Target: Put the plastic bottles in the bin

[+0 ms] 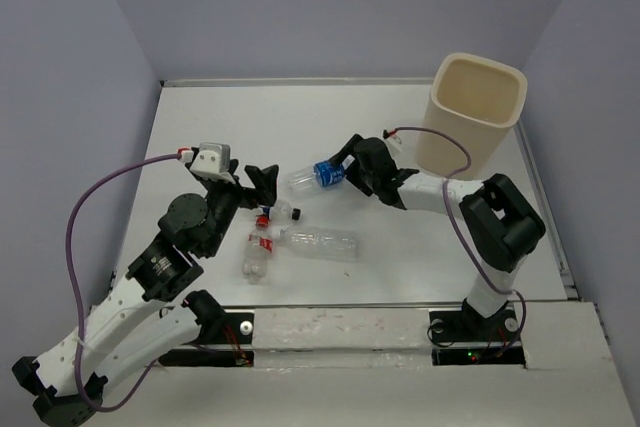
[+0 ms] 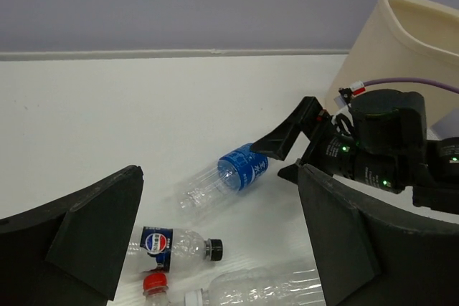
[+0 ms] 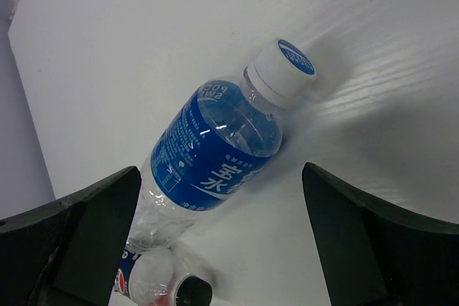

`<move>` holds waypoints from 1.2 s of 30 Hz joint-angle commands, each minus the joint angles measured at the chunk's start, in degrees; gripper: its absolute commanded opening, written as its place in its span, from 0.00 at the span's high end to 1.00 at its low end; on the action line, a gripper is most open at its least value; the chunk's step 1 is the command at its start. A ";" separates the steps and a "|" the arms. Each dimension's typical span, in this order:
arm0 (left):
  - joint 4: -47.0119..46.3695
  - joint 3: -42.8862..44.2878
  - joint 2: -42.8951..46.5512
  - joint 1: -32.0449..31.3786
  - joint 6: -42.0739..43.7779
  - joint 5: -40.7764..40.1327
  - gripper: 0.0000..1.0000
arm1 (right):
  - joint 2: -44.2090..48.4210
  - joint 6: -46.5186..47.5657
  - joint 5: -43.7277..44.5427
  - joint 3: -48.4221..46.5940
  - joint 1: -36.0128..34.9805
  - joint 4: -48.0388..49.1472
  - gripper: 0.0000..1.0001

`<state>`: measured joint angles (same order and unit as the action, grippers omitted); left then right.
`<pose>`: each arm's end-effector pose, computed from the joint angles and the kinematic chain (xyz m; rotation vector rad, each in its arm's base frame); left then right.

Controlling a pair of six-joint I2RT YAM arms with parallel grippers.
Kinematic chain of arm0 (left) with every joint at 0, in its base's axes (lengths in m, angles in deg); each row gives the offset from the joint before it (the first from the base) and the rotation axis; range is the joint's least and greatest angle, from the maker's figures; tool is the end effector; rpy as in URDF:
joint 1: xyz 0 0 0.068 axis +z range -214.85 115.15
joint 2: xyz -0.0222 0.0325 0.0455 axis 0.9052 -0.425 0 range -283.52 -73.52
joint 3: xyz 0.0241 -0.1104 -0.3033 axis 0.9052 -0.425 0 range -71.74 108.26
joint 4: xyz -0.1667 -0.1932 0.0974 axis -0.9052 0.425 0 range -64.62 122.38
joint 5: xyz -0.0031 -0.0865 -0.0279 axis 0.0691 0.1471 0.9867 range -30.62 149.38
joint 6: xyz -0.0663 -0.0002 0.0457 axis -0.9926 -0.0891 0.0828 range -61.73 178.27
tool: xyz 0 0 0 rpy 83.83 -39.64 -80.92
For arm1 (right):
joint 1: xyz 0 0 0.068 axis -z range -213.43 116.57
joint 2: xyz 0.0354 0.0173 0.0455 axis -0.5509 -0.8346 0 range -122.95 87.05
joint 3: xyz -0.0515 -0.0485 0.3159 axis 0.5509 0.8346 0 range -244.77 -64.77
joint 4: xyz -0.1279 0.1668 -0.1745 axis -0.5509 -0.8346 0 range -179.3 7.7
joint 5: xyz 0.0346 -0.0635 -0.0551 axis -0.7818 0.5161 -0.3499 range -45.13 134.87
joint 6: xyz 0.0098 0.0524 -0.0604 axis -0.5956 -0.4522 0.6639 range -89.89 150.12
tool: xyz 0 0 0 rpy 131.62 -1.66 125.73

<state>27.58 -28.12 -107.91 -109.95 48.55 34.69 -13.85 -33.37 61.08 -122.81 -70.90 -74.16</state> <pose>0.1192 -0.0784 0.4094 0.0976 1.4732 -0.4677 0.3493 0.2432 0.2128 0.6642 2.1358 0.6989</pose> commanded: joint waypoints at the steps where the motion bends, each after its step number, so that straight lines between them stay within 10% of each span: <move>1: -2.73 0.07 0.81 0.45 3.56 6.56 0.01 | -4.81 -3.32 -1.09 -5.23 0.03 1.52 0.00; 15: -2.55 -0.02 3.98 0.45 3.83 8.52 0.01 | -14.84 -1.82 -1.18 -12.62 0.03 2.68 0.05; 27: -2.28 -0.20 2.05 0.72 3.65 6.58 0.01 | -12.22 -0.78 5.22 -17.01 2.41 3.45 0.64; 36: -2.28 -0.20 1.26 1.95 3.04 5.97 0.01 | 7.70 22.93 11.12 -16.67 2.93 9.96 0.66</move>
<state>27.38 -28.14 -106.19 -108.59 51.17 41.56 -20.56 -27.16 65.77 -137.41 -68.32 -72.11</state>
